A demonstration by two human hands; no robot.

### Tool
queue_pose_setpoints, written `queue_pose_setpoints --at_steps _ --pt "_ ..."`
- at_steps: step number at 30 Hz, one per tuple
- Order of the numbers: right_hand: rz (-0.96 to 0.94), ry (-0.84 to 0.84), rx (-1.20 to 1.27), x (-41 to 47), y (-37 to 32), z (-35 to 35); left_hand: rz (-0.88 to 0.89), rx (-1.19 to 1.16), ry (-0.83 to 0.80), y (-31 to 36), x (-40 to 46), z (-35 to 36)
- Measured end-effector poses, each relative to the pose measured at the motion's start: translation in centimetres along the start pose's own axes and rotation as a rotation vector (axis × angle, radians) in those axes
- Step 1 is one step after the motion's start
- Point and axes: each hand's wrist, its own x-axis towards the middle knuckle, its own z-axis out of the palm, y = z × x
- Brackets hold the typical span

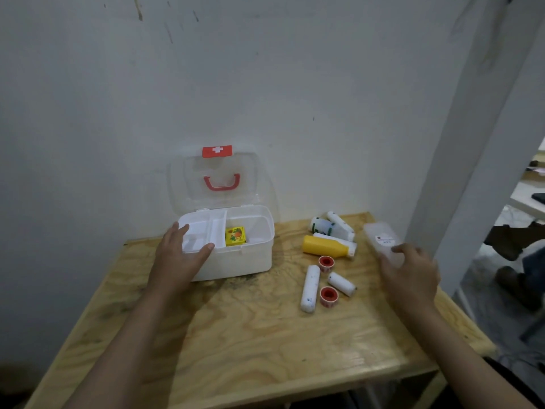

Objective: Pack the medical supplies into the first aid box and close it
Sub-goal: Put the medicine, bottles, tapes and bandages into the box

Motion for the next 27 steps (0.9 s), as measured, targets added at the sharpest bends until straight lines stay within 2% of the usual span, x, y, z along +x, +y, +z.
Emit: queue_pose_setpoints --at_steps 3,6,10,14,21,27 --pt "-0.185 0.093 0.136 0.5 -1.9 -1.0 -0.001 0.001 -0.005 0.1 -0.2 0.0" --pt "-0.365 0.041 0.268 1.0 -5.8 -2.4 0.004 -0.014 0.001 0.4 -0.1 0.2" --pt "-0.505 -0.175 0.391 1.3 -12.1 -3.6 -0.003 -0.021 -0.003 0.3 -0.1 0.2" --pt "-0.634 -0.418 0.286 1.8 -17.3 -1.7 -0.020 -0.025 -0.004 0.5 -0.1 0.1" --pt "-0.688 -0.750 0.060 1.4 -22.2 5.1 -0.045 -0.027 -0.015 0.6 -0.2 0.1" --pt "-0.638 -0.894 0.008 1.1 -23.6 9.0 -0.038 -0.019 -0.003 0.5 -0.1 0.1"
